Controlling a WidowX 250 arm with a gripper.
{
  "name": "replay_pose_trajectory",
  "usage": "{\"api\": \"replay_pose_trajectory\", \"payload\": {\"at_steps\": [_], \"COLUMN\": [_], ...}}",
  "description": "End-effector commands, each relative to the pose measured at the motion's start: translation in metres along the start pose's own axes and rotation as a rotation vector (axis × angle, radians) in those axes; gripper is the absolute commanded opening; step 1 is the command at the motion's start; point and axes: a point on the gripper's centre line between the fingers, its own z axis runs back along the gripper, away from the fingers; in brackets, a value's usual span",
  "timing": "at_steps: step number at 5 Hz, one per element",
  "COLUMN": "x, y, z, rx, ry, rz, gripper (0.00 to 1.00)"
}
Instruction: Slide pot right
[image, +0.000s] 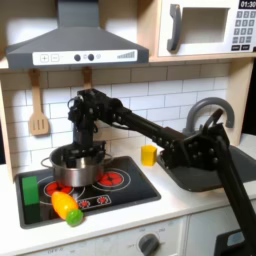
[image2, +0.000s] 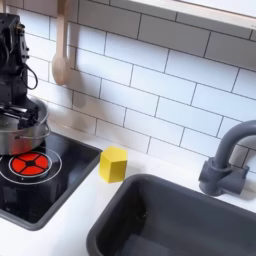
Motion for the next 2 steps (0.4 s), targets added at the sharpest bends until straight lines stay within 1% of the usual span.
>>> {"api": "replay_pose_trajectory", "payload": {"at_steps": [1, 2], "x": [-0.010, -0.016], "y": [-0.016, -0.031], "z": [0.002, 0.006], "rx": [-0.012, -0.022], "ry": [0.005, 0.005], "rz": [-0.031, -0.063], "gripper": [1.00, 1.00]}}
